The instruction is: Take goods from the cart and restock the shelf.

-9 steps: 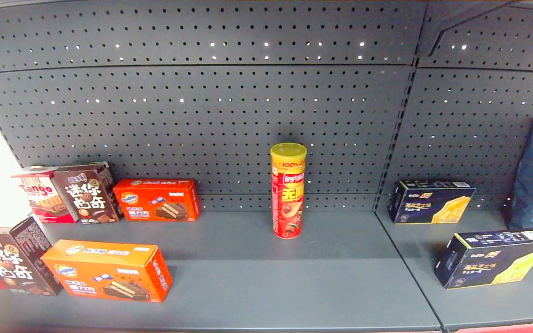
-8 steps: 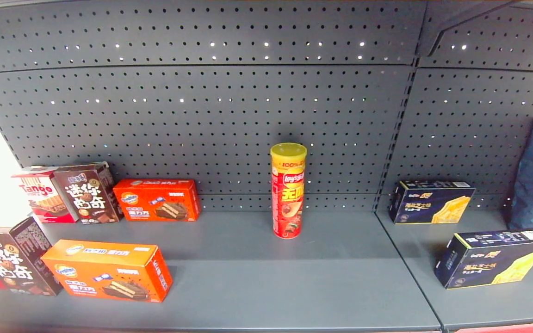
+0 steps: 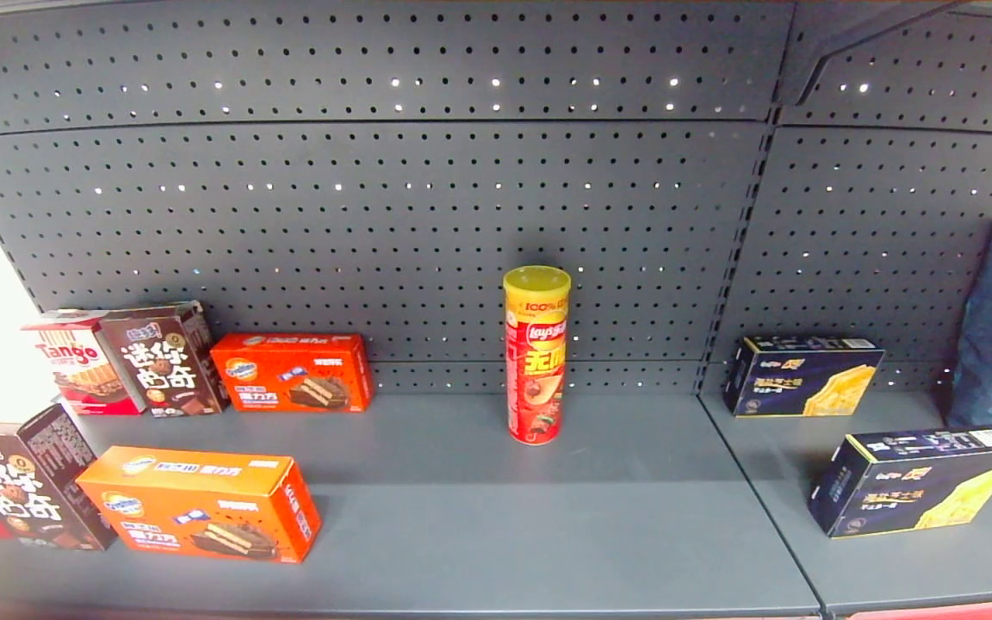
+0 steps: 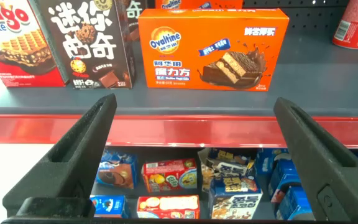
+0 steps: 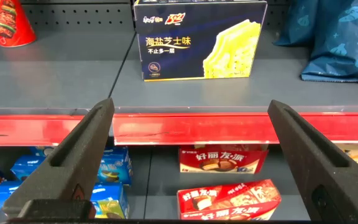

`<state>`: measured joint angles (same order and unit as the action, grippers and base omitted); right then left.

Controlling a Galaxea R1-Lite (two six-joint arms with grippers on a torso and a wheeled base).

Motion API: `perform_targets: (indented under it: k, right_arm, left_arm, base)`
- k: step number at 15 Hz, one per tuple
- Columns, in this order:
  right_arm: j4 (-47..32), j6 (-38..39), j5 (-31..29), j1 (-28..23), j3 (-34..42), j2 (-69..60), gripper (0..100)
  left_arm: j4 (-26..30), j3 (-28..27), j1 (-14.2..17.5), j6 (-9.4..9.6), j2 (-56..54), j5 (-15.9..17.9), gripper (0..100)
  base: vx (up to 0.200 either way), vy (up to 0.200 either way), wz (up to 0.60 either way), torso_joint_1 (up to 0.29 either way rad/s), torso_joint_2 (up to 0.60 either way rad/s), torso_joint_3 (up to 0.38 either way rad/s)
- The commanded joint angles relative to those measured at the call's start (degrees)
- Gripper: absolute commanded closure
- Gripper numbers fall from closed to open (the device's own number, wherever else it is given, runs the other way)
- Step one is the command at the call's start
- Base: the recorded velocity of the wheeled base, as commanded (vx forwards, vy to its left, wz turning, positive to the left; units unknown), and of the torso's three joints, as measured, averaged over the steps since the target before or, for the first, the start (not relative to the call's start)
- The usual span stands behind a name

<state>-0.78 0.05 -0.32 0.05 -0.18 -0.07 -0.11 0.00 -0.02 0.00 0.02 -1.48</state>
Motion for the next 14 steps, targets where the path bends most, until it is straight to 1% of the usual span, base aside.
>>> perform_targets:
  k: [1, 14]
  right_arm:
    - [0.0, 0.0, 0.0, 0.0, 0.0, 0.1, 0]
    - [0.0, -0.1, -0.2, 0.0, 0.0, 0.1, 0]
  left_arm:
    - [0.0, 0.0, -0.1, 0.0, 0.0, 0.0, 0]
    - [0.1, 0.0, 0.0, 0.0, 0.0, 0.1, 0]
  base:
    - [0.0, 0.0, 0.0, 0.0, 0.0, 0.0]
    - [0.0, 0.0, 0.6, 0.003, 0.0, 0.002]
